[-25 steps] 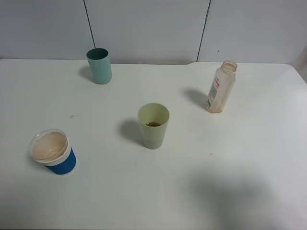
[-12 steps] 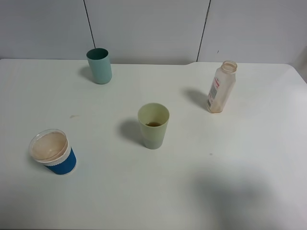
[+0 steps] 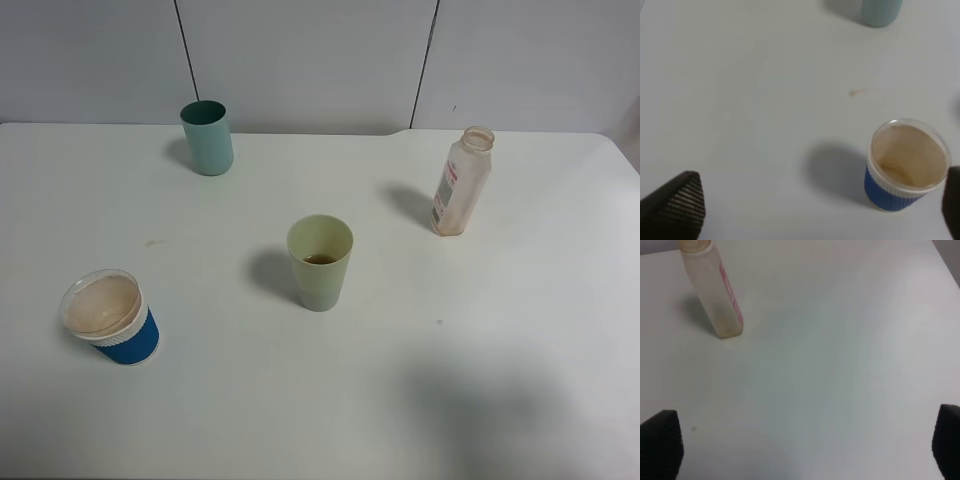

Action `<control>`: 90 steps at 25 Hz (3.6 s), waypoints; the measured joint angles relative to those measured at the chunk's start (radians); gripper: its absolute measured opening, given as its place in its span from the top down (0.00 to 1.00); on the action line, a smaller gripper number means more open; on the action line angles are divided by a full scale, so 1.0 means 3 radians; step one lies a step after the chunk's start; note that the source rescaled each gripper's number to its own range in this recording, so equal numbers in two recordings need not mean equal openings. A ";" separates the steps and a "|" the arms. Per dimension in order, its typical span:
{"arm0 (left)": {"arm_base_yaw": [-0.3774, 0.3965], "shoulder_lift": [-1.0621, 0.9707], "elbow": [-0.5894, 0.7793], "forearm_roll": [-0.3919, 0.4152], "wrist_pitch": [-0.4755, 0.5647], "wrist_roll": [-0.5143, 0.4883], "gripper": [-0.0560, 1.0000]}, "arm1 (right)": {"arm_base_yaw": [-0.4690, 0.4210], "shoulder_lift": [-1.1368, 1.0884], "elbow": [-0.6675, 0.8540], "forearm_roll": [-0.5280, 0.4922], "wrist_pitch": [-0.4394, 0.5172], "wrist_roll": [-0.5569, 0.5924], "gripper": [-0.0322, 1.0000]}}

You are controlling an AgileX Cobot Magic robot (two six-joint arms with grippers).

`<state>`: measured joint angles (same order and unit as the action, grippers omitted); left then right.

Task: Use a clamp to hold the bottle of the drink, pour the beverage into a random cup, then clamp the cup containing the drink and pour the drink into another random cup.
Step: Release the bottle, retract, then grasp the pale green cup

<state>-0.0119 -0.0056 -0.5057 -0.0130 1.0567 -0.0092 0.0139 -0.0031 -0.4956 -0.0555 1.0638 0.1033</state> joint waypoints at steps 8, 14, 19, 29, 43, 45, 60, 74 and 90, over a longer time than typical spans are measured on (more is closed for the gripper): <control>0.0000 0.0000 0.0000 0.0043 0.0000 -0.0007 0.12 | 0.0000 0.0000 0.0000 0.0000 0.0000 0.0000 0.00; 0.0000 0.0019 -0.0092 -0.0040 -0.0278 -0.0009 0.12 | 0.0000 0.0000 0.0000 0.0000 0.0000 0.0000 0.00; 0.0000 0.0343 -0.0124 -0.0359 -0.0761 0.0031 0.12 | 0.0000 0.0000 0.0000 0.0000 0.0000 0.0000 0.00; 0.0000 0.1226 -0.0124 -0.1497 -0.0992 0.0936 0.12 | 0.0000 0.0000 0.0000 0.0000 0.0000 0.0000 0.00; 0.0000 0.1640 -0.0124 -0.2273 -0.1047 0.1873 0.12 | 0.0000 0.0000 0.0000 0.0000 0.0000 0.0000 0.00; 0.0000 0.1786 -0.0124 -0.2441 -0.1160 0.2094 0.12 | 0.0000 0.0000 0.0000 0.0000 0.0000 0.0000 0.00; -0.0703 0.2669 -0.0124 -0.1903 -0.1662 0.2065 0.12 | 0.0000 0.0000 0.0000 0.0000 -0.0002 0.0000 0.00; -0.2110 0.3307 -0.0124 -0.0792 -0.2479 0.0372 0.12 | 0.0000 0.0000 0.0000 0.0000 -0.0002 0.0000 0.00; -0.2916 0.4201 -0.0111 -0.0823 -0.3435 -0.0005 0.21 | 0.0000 0.0000 0.0000 0.0000 -0.0002 0.0000 0.00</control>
<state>-0.8869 1.2545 -0.5389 -0.2598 0.0261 -0.0106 0.0139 -0.0031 -0.4956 -0.0555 1.0631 0.1033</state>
